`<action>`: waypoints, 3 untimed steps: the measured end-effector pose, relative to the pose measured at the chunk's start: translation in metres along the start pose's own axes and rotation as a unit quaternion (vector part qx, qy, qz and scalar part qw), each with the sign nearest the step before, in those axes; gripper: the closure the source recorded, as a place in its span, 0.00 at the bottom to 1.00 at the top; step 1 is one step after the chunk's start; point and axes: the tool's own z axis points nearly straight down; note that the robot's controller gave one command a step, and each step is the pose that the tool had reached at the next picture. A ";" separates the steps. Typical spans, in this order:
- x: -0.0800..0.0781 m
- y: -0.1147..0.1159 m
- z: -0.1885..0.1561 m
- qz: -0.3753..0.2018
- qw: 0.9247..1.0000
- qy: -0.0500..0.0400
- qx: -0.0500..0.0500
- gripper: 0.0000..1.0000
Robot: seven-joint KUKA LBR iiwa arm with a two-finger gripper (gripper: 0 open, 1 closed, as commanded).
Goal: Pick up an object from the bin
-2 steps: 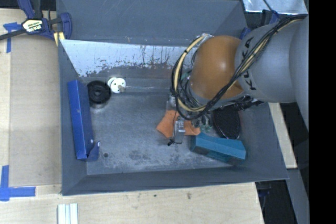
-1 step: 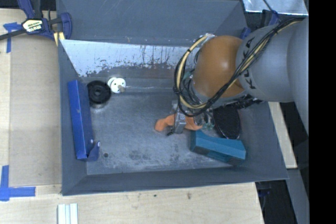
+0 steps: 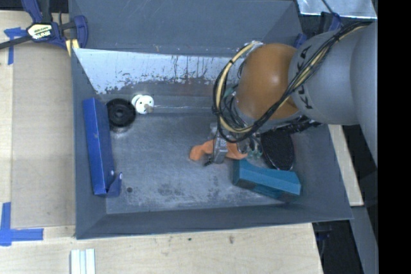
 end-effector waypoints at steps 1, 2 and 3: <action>0.000 0.000 0.000 0.000 1.000 0.000 0.000 1.00; 0.000 0.000 0.000 0.000 1.000 0.000 0.000 1.00; 0.000 0.000 0.000 0.000 1.000 0.000 0.000 1.00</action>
Offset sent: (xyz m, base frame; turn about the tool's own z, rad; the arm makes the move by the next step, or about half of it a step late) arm 0.0000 0.0000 0.0000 0.0000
